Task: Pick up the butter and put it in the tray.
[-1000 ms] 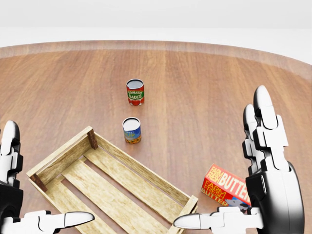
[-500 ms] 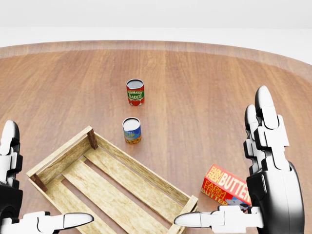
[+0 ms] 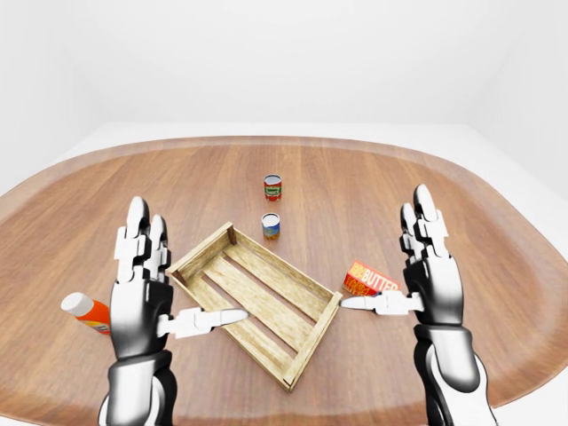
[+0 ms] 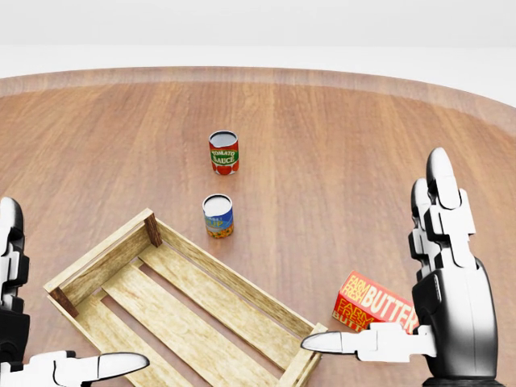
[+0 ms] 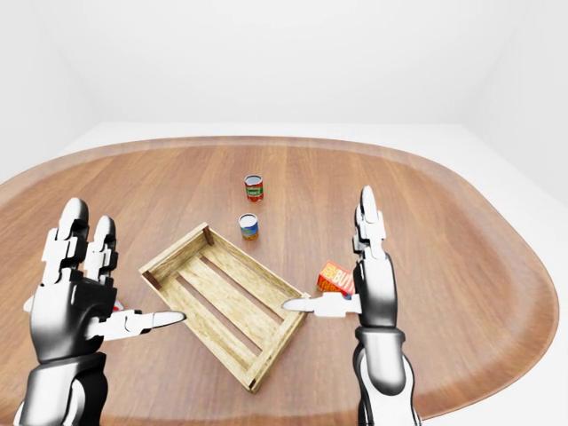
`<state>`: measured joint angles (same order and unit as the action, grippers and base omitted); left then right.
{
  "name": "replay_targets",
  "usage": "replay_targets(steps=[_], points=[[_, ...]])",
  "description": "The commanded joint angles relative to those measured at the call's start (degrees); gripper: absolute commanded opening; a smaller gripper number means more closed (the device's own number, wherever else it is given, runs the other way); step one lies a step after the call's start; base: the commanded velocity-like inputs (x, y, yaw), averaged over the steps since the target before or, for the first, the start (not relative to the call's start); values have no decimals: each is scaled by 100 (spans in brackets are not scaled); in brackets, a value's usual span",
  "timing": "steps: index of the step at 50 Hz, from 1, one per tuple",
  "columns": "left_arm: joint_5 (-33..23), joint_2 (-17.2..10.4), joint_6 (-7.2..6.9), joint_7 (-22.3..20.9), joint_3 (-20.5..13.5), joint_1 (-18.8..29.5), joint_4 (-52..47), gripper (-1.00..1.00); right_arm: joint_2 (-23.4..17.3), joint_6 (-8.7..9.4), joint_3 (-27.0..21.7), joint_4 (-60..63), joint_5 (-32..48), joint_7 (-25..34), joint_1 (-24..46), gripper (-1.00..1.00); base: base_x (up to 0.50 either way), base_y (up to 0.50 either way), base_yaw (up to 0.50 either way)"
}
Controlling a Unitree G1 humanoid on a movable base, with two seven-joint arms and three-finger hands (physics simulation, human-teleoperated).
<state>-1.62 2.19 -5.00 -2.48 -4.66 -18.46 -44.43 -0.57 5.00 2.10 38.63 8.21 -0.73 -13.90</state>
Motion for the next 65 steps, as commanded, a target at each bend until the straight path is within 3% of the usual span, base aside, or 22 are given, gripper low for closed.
replay_targets(steps=[1,9,19,21,25,27,36,42,65], points=[[60,50,0,-48,-181,26,-42,100,-19,0,-469,-686,-109,162,665,100,0,0,0],[-105,27,0,48,-40,81,111,100,-257,0,-607,-478,566,377,1430,100,0,0,0],[0,39,0,10,-165,77,61,100,-582,0,-479,-1052,1514,691,2556,100,0,0,0],[-17,44,0,6,-154,72,60,100,-805,0,-227,-1414,2017,909,2726,100,0,0,0],[-33,43,0,12,-143,96,88,100,-803,0,-273,-1593,2404,1345,2880,100,0,0,0],[-44,40,0,17,-136,96,103,100,-1023,0,-57,-1883,2856,1670,2982,100,0,0,0],[-15,39,0,10,-195,163,223,100,-1026,0,49,-2649,4236,2906,3236,100,0,0,0],[-31,46,0,12,-149,97,118,100,-865,0,-118,-2962,4362,3361,3139,100,0,0,0],[-97,-1,0,74,-10,90,217,100,-906,0,-331,-2537,4169,3356,2870,100,0,0,0]])
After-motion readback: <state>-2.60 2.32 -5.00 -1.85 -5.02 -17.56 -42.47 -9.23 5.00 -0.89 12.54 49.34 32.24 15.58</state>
